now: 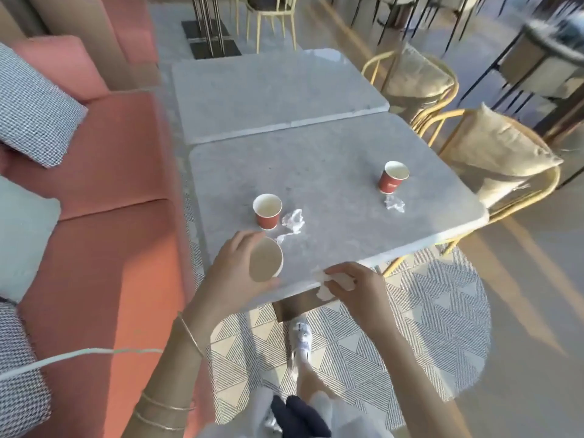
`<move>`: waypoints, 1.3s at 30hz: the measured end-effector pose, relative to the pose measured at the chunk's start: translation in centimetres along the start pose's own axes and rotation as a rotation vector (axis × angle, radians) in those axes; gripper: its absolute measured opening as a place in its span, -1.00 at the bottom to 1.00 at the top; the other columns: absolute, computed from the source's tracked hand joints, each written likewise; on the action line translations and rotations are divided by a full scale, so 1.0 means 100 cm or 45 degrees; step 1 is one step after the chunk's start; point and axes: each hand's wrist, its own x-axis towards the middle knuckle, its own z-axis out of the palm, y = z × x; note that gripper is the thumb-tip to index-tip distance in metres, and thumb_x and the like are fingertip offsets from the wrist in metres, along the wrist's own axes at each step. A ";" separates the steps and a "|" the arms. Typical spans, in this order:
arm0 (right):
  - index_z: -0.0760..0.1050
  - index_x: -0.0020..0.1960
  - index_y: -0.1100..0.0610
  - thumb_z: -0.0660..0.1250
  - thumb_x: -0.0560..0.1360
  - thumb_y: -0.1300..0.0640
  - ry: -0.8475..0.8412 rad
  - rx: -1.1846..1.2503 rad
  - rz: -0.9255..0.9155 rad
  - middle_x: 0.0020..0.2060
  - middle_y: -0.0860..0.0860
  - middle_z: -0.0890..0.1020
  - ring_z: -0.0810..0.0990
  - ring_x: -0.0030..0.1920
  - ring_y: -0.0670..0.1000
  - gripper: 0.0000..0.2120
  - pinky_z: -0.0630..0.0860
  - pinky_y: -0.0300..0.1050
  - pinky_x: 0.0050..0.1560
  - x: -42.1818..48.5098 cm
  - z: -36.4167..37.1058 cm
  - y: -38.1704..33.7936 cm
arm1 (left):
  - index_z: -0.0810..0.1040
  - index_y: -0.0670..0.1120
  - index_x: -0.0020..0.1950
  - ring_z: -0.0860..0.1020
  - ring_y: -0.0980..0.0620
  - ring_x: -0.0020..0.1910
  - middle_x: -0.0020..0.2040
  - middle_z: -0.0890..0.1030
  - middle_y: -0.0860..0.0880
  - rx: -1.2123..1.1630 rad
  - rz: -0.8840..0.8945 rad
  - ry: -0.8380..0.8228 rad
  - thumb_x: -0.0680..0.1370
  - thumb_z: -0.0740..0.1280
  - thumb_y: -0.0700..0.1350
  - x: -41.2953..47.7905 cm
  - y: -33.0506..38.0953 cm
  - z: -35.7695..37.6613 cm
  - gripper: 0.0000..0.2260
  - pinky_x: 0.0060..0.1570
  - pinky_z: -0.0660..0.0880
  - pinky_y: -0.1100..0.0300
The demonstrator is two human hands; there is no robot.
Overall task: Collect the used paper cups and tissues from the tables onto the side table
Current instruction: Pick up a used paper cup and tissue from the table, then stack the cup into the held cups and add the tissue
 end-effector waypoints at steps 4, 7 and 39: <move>0.63 -0.16 0.02 0.49 0.30 0.25 -0.078 0.017 -0.019 -0.21 -0.12 0.65 0.58 -0.18 -0.13 -0.82 0.39 -0.44 -0.18 0.063 0.000 0.016 | 0.39 -0.02 0.31 0.41 0.03 0.22 0.25 0.42 0.05 0.004 -0.058 0.045 0.24 0.56 0.03 0.053 -0.003 0.005 -0.30 0.20 0.30 0.24; 0.63 -0.16 0.06 0.50 0.29 0.27 -0.120 -0.004 -0.073 -0.22 -0.11 0.64 0.59 -0.20 -0.10 -0.82 0.35 -0.51 -0.20 0.115 0.003 0.025 | 0.39 -0.01 0.30 0.43 0.02 0.20 0.24 0.43 0.06 0.034 -0.087 0.083 0.25 0.55 0.03 0.090 -0.003 0.007 -0.33 0.18 0.36 0.18; 0.57 0.07 -0.01 0.49 0.31 0.15 -0.447 -0.329 -0.185 0.11 -0.15 0.58 0.45 0.23 -0.04 -0.66 0.53 -0.17 -0.05 0.228 0.153 0.102 | 0.34 -0.14 0.37 0.33 -0.04 0.32 0.36 0.37 -0.05 -0.046 -0.304 -0.250 0.29 0.53 -0.17 0.189 -0.101 0.075 -0.30 0.23 0.10 0.40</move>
